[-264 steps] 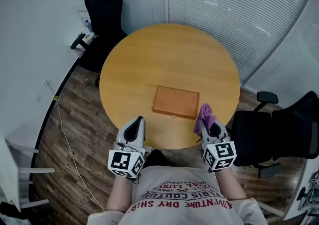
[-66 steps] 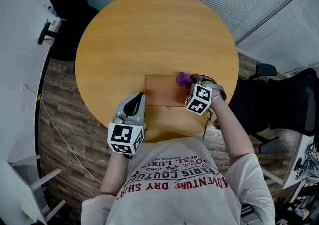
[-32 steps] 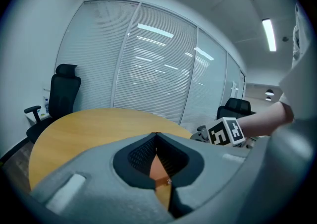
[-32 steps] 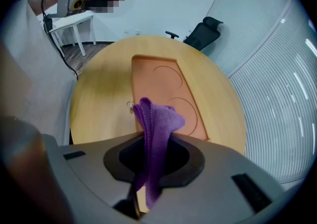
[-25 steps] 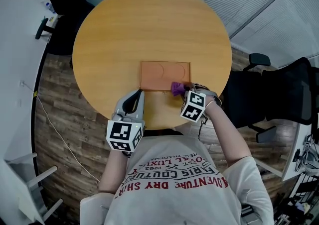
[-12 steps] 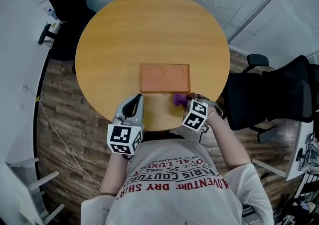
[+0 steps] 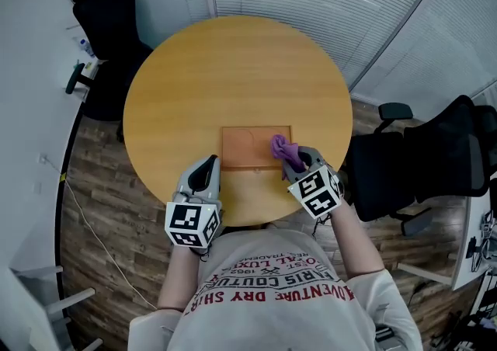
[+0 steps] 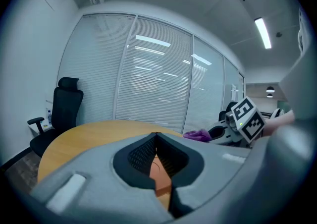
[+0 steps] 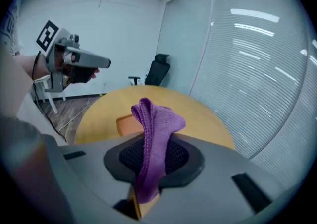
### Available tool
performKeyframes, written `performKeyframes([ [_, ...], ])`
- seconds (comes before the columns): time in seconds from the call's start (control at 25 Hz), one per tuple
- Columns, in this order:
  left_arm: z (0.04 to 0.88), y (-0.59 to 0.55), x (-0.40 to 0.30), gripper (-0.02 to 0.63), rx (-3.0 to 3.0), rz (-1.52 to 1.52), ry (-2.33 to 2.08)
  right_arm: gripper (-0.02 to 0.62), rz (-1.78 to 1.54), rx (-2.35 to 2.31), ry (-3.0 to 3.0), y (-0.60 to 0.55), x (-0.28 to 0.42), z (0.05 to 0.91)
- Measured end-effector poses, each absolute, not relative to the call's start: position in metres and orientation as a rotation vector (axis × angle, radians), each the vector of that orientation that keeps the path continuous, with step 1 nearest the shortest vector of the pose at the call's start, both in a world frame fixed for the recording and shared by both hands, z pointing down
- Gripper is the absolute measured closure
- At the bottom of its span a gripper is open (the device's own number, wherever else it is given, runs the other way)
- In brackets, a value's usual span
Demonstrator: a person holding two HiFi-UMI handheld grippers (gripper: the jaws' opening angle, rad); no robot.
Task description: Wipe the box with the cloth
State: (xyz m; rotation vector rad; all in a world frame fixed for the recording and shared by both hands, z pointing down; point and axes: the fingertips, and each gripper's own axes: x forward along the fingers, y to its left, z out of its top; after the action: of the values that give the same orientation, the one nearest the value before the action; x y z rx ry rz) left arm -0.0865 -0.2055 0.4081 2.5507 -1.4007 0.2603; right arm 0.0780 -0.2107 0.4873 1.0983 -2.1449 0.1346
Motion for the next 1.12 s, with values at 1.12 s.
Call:
performKeyframes([
  [1.12,0.377,-0.238,-0.102,0.597,2.631,0.201,-1.400,0.526,0.037,1.626,-2.540,-0.222,0.072,0.388],
])
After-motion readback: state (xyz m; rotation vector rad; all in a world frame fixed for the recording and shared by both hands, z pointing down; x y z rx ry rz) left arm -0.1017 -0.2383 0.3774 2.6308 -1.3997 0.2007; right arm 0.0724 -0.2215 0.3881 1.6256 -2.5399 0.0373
